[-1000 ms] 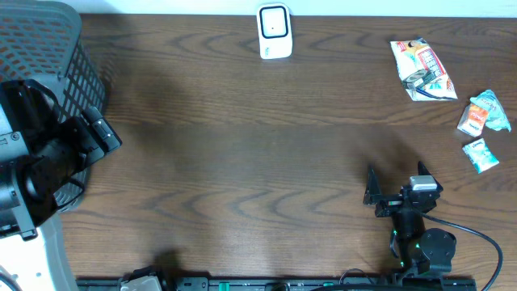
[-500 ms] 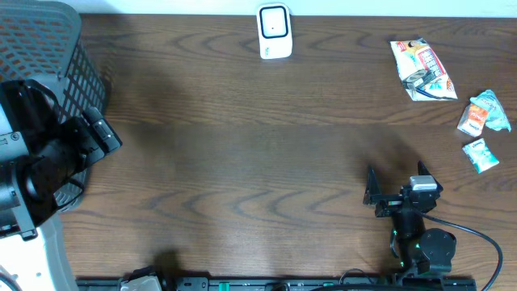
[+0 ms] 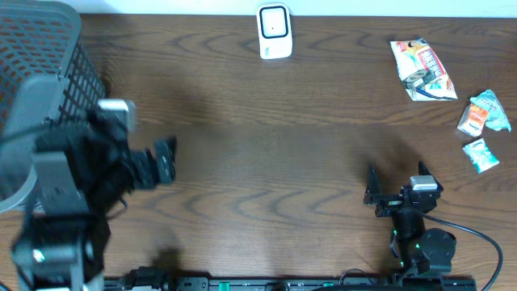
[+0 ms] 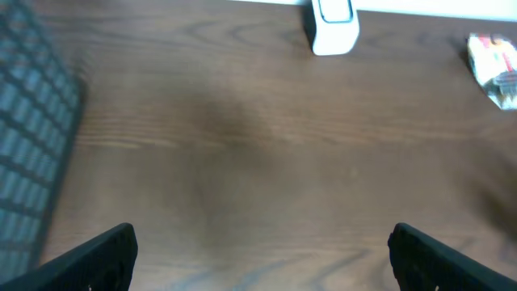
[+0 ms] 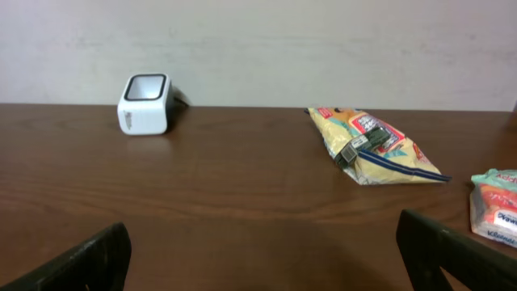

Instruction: Scan the item barcode

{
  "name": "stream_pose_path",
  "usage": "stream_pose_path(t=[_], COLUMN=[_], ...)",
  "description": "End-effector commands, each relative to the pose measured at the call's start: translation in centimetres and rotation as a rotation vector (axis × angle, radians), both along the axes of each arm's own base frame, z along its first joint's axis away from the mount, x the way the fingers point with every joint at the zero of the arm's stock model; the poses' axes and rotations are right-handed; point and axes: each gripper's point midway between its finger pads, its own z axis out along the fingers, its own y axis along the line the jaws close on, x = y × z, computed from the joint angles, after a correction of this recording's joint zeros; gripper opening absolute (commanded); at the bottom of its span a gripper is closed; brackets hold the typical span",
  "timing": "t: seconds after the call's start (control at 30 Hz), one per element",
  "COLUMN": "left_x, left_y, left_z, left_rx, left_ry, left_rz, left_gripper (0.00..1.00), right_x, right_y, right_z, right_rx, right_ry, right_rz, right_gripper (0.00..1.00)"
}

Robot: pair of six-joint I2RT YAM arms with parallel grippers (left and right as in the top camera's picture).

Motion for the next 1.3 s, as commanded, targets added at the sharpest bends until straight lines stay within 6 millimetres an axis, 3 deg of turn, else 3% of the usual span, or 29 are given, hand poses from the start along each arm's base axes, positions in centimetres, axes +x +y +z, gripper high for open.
stream_pose_path(t=[0.0,0.2,0.33,0.67,0.87,1.03,1.27], left_x=[-3.0,-6.9,-7.9,-3.9,-2.1,-0.5,0.0], left_y=[-1.2,-1.1,-1.1,-1.1,-0.9,1.2,2.3], left_z=[-3.5,-5.6,-6.8,-10.5,-11.5,-12.3,-13.3], left_rx=[0.016,0.033,0.035,-0.038,-0.156,-0.288,-0.268], left_ry=[-0.011,-0.136,-0.189,-0.366,-0.485,-0.546,-0.574], left_rz=[-0.088,-0.080,-0.079,-0.028,0.034,0.212,0.273], left_gripper=[0.98,0.98,0.98,0.97,0.98,0.98,0.98], right_x=[0.0,0.0,0.0,0.0,0.0,0.0,0.0], right_y=[-0.2,-0.2,-0.2,-0.2,-0.2,-0.2,-0.2], right_z=[-0.1,-0.1,-0.1,-0.1,-0.1,-0.1,-0.1], right_rx=[-0.012,-0.012,-0.012,-0.012,-0.012,-0.012,-0.012], right_ry=[-0.001,-0.001,-0.001,-0.001,-0.001,-0.001,-0.001], right_rz=[-0.009,-0.009,-0.009,-0.009,-0.009,-0.009,-0.009], right_gripper=[0.99,0.99,0.99,0.99,0.99,0.99,0.99])
